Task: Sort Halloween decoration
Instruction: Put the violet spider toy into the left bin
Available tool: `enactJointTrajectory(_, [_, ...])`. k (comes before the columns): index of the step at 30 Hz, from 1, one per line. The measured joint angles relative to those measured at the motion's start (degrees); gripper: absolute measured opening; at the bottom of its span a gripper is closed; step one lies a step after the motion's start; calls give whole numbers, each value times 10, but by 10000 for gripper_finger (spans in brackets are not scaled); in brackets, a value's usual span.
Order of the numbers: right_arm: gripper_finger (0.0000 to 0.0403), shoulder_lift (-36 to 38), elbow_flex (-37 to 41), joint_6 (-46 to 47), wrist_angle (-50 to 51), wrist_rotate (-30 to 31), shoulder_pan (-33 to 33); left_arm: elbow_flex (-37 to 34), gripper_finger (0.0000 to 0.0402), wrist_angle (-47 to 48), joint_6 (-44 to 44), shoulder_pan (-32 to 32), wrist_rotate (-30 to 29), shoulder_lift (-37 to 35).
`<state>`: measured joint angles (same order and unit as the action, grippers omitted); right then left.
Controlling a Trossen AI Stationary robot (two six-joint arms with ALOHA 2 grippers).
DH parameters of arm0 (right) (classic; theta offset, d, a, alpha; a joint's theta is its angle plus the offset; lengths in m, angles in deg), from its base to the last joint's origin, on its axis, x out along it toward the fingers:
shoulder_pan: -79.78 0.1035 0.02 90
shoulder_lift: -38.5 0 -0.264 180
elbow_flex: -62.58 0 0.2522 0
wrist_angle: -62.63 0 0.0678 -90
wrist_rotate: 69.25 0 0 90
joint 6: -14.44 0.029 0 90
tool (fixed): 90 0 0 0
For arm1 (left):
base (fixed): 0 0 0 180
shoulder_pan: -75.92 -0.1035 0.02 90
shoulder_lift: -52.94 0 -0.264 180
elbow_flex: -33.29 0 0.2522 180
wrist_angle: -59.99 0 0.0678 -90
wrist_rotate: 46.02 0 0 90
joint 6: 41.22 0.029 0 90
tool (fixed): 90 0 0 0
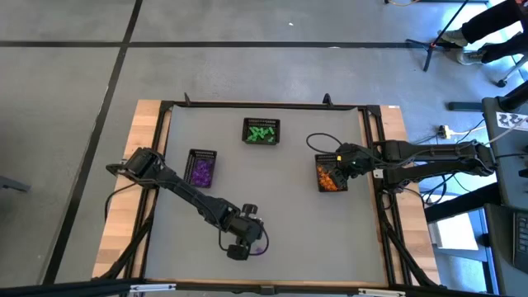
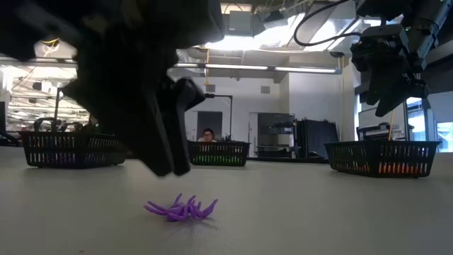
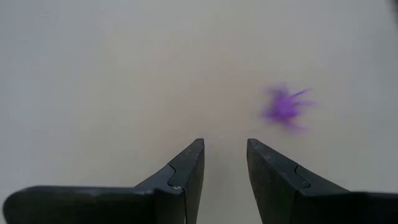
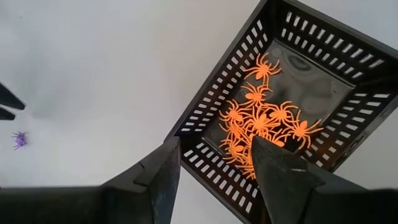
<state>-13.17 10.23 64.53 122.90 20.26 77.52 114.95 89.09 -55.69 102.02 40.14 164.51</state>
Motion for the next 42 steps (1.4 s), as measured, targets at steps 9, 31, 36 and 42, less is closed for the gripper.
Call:
enactJointTrajectory(9, [193, 0, 0, -5, 0, 0, 0, 0, 114, -25, 11, 31, 14, 1])
enactJointTrajectory(31, [193, 0, 0, -3, 0, 10, 0, 1, 83, -71, -64, 31, -55, 43])
enactJointTrajectory(36, [193, 0, 0, -2, 0, 9, 0, 1, 18, -69, -65, 30, -59, 43])
enactJointTrajectory(42, [193, 0, 0, -3, 0, 10, 0, 1, 2, -70, -61, 30, -52, 43])
